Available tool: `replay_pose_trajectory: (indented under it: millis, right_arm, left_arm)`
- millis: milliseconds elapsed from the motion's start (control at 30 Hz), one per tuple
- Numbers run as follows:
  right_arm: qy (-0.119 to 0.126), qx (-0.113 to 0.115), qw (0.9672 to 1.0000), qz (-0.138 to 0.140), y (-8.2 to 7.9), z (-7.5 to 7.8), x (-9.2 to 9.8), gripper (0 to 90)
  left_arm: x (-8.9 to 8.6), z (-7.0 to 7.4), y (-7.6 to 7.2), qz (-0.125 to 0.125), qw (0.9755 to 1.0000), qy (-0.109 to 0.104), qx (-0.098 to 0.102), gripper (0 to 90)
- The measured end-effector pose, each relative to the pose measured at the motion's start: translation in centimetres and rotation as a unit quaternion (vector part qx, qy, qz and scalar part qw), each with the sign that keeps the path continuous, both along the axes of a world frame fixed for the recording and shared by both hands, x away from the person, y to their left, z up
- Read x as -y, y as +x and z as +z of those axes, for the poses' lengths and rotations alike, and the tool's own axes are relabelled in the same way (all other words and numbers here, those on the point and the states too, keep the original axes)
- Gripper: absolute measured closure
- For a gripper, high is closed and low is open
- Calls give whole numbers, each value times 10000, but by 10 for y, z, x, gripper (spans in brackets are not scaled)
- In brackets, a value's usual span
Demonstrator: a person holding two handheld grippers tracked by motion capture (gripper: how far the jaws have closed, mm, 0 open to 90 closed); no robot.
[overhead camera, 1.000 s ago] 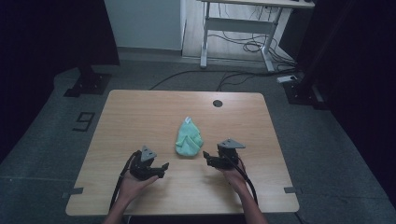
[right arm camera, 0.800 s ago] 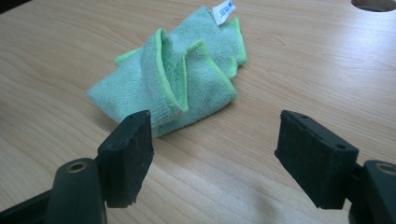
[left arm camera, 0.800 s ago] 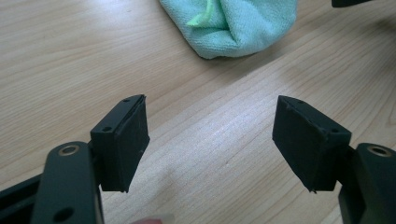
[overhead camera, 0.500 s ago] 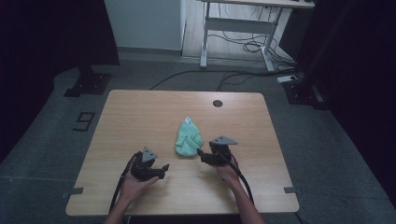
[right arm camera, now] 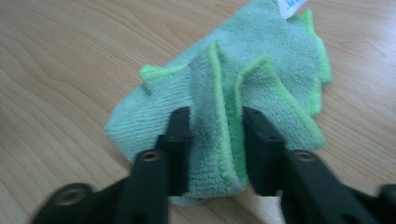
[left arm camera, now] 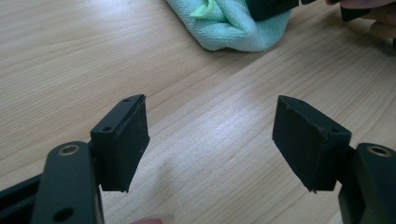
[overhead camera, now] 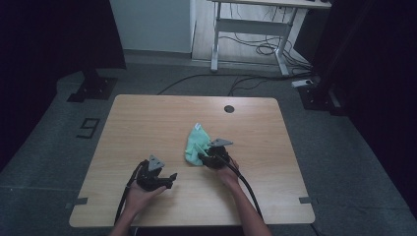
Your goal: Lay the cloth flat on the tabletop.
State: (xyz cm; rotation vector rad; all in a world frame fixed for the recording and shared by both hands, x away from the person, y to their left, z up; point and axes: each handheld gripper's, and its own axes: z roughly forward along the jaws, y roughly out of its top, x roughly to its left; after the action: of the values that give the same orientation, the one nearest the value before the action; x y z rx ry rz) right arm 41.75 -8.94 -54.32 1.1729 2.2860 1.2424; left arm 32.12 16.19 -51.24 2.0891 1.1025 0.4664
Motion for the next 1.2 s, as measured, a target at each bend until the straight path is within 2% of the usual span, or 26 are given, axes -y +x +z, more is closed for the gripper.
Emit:
replay_pose_trajectory:
  millis: [67, 233, 367, 500, 900, 1100, 1167, 1200]
  right_arm:
    - [25, 24, 10000, 65, -1, 2, 0, 791]
    - [72, 215, 9995, 221, -5, 11, 3, 844]
    - [117, 371, 9984, 410, -9, 26, 5, 855]
    - [197, 448, 9975, 518, -12, 35, 8, 859]
    - [566, 697, 9940, 631, -20, 56, 13, 860]
    - [597, 805, 9927, 667, -26, 66, 18, 861]
    - [640, 863, 9918, 687, -29, 71, 20, 860]
    - [666, 894, 9913, 701, -31, 74, 22, 860]
  left_arm:
    - [-1, 0, 0, 25, 10000, -26, 27, 269]
    - [-3, 1, -2, 58, 9999, -68, 76, 272]
    - [-4, 2, -2, 97, 9998, -159, 110, 273]
    - [-5, 1, -1, 98, 9998, -140, 113, 273]
    - [-9, 2, -2, 161, 9996, -181, 174, 275]
    - [-14, 6, -3, 231, 9990, -300, 243, 293]
    - [-16, 8, -3, 178, 9983, -493, 250, 327]
    - [-16, 10, -3, 176, 9983, -494, 260, 330]
